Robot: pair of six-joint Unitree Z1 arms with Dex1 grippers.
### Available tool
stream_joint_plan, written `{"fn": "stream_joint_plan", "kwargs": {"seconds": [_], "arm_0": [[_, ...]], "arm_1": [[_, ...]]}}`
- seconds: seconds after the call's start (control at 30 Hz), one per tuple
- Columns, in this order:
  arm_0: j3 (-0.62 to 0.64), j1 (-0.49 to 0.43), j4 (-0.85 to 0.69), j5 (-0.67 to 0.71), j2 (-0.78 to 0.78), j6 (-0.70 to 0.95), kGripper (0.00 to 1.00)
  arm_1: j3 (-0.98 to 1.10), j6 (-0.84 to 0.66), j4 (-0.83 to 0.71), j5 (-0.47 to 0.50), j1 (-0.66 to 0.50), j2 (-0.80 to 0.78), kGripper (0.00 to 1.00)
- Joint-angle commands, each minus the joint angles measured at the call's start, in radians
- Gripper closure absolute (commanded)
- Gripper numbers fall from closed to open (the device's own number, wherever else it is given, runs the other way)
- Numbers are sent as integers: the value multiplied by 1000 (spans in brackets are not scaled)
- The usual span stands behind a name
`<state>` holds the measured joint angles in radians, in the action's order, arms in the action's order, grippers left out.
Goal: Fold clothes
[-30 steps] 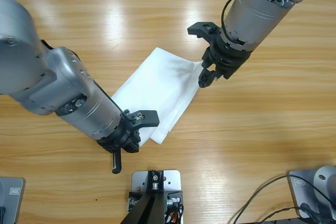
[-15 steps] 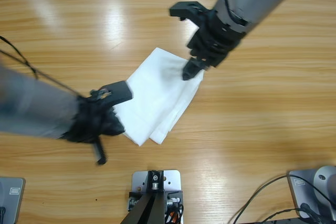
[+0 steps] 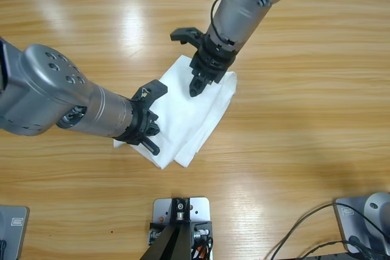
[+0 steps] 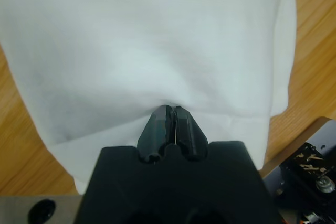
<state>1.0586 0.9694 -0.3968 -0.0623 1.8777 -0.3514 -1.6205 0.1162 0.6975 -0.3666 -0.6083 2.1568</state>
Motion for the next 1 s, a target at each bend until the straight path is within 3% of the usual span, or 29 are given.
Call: {"fn": "stream_joint_plan", "kwargs": {"seconds": [0.03,0.43,0.53,0.67,0.77,0.8,0.83,0.87,0.9,0.97,1.0], "arm_0": [[-8,-8,31,-2,63,-24,1000],[-161,-8,107,1,-15,-44,1000],[-195,-9,104,-22,-78,-43,1000],[-228,-9,79,-52,-192,-37,1000],[-243,-7,49,-54,-290,-46,1000],[-242,-3,23,-59,-331,-51,1000],[-242,-1,-6,-67,-377,-56,1000],[-242,-1,-31,-75,-422,-50,1000],[-241,-1,-42,-75,-460,-16,1000],[-223,-6,-43,-72,-475,212,1000],[-204,-19,-49,-60,-470,313,894]], "arm_1": [[-4,16,13,94,26,91,405],[37,14,47,195,82,108,400],[70,13,51,236,82,-21,404],[87,3,86,397,82,-254,405],[95,-16,128,442,82,-352,404],[107,-21,132,443,82,-371,383],[122,-26,132,443,82,-387,268],[137,-42,133,437,82,-404,64],[148,-73,140,397,82,-421,0],[187,-69,149,267,82,-455,0],[217,-47,143,215,82,-471,0]]}}
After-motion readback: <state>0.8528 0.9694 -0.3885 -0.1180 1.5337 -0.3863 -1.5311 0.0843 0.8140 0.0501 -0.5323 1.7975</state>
